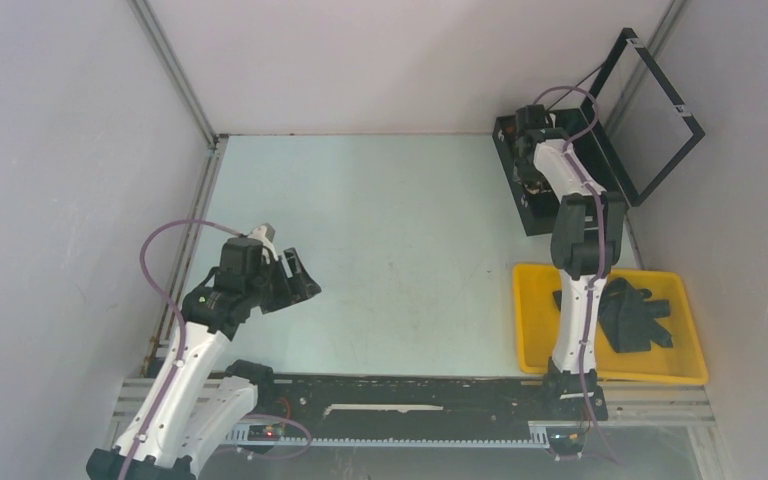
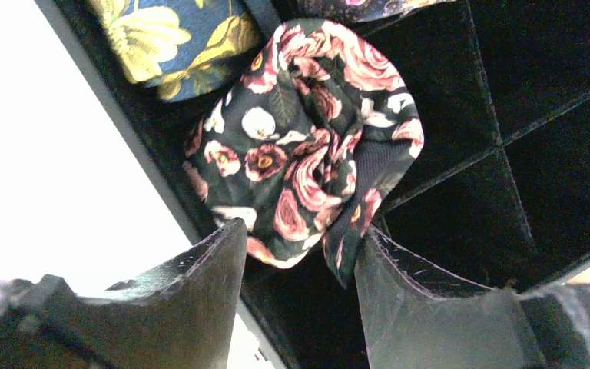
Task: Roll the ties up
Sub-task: Place the tie in the storage box.
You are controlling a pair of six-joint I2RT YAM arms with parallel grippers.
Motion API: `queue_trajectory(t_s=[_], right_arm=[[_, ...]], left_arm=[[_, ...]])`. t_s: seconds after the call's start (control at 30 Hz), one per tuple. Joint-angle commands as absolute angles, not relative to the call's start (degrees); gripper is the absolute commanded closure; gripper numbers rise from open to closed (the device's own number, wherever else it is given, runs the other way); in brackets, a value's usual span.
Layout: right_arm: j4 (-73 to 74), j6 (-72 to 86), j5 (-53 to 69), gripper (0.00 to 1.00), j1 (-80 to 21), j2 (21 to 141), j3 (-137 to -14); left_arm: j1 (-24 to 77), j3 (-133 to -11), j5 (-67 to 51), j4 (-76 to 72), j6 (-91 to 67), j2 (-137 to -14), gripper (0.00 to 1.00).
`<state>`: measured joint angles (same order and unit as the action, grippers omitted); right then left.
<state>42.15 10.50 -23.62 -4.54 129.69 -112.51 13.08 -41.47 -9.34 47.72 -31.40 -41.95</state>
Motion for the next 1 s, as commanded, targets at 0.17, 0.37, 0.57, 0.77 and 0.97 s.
queue_trajectory(t_s=[0.17, 0.37, 0.57, 0.77, 0.97], right_arm=[[45.23, 14.53, -7.67, 0.48, -3.78, 120.18, -108.56], [41.81, 17.72, -3.07, 0.7, -0.51, 119.28, -103.43], [39.88, 18.74, -2.22, 0.8, 2.65, 119.29, -101.25], [37.8, 19.59, -0.69, 0.81, 4.91, 116.23, -99.84], [37.28, 20.11, 1.14, 0.77, 6.94, 114.73, -100.7]], left_arm=[[12.72, -42.25, -9.32, 46.17, -30.17, -40.53, 0.25], [12.69, -42.19, -9.44, 46.13, -30.12, -40.6, 0.25], [12.74, -42.14, -9.44, 46.08, -30.12, -40.85, 0.25], [12.71, -42.1, -9.23, 46.02, -30.17, -41.3, 0.25], [12.69, -42.07, -9.23, 45.94, -30.26, -41.49, 0.25]])
